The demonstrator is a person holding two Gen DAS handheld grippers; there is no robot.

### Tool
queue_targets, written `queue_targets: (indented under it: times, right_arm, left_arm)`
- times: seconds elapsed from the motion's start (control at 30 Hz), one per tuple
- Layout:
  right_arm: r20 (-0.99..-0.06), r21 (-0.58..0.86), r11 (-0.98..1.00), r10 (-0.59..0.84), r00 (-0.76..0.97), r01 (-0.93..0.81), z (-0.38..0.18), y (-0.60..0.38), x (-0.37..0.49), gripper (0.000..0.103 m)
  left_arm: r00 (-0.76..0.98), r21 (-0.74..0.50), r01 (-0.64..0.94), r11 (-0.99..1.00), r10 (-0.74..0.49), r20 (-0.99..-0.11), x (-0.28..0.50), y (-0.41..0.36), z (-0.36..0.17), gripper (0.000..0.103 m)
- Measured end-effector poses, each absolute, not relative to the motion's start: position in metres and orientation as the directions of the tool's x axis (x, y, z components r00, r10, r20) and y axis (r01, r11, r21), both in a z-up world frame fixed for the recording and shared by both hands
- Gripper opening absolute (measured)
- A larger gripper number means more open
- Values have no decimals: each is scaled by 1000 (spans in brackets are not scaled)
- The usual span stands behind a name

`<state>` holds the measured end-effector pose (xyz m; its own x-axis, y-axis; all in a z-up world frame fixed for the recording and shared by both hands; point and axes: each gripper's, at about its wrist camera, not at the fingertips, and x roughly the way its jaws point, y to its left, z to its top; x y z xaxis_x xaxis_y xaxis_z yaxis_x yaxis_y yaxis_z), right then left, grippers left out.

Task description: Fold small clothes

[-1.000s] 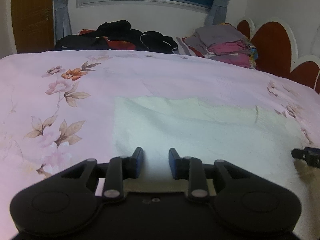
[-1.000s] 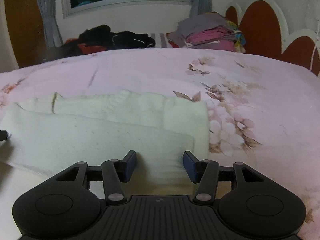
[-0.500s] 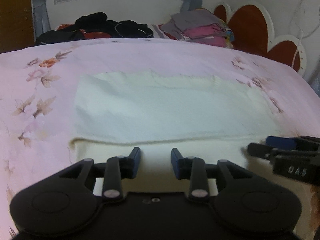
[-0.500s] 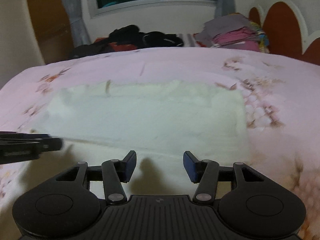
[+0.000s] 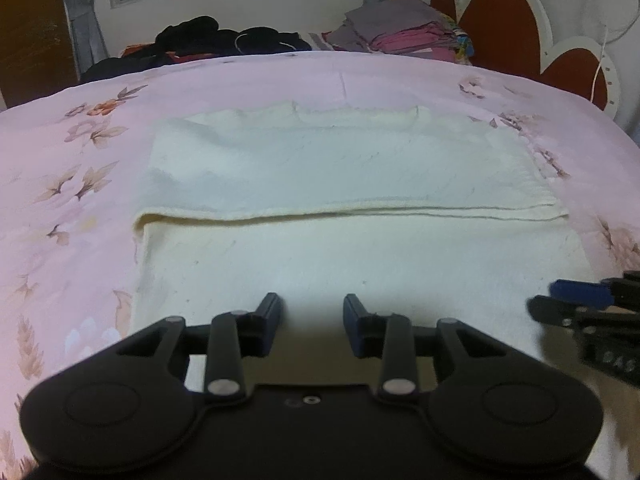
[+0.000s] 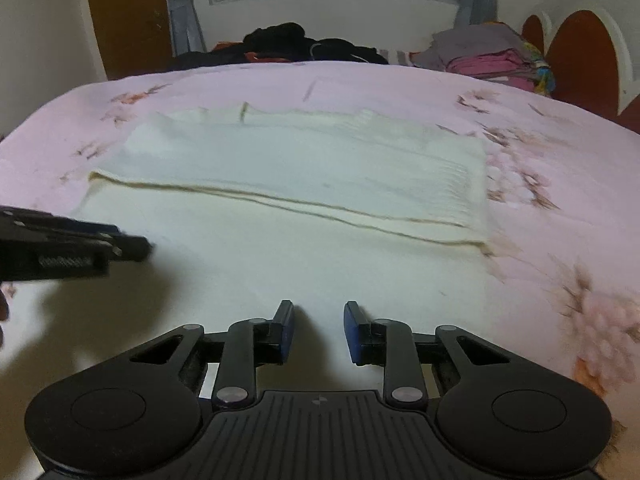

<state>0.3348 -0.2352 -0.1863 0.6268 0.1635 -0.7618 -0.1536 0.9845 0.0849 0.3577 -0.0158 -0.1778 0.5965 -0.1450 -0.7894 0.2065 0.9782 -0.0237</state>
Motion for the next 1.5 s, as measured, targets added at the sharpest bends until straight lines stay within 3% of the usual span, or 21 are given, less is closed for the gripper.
queue_targets:
  times: [0.6, 0.97, 1.17, 1.4, 1.5]
  right_arm:
    - [-719, 166, 948, 306, 624, -273, -169, -223, 306, 27]
    - [-757, 142, 955, 275, 592, -261, -179, -223, 288, 27]
    - [-746, 134, 968, 240, 621, -213, -167, -228, 263, 27]
    - [-751, 132, 980, 197, 630, -149, -157, -218, 230, 27]
    - [-752, 128, 984, 178, 634, -125, -154, -210, 214, 27]
  left_arm:
    - [581, -19, 234, 972, -155, -799, 308, -25, -163, 39]
    - [553, 1, 207, 978, -116, -825, 287, -3, -170, 40]
    - [549, -5, 226, 974, -131, -826, 276, 4, -165, 47]
    - [558, -31, 255, 966, -173, -811, 249, 23, -159, 61]
    - [565, -42, 262, 964, -189, -803, 235, 33, -155, 62]
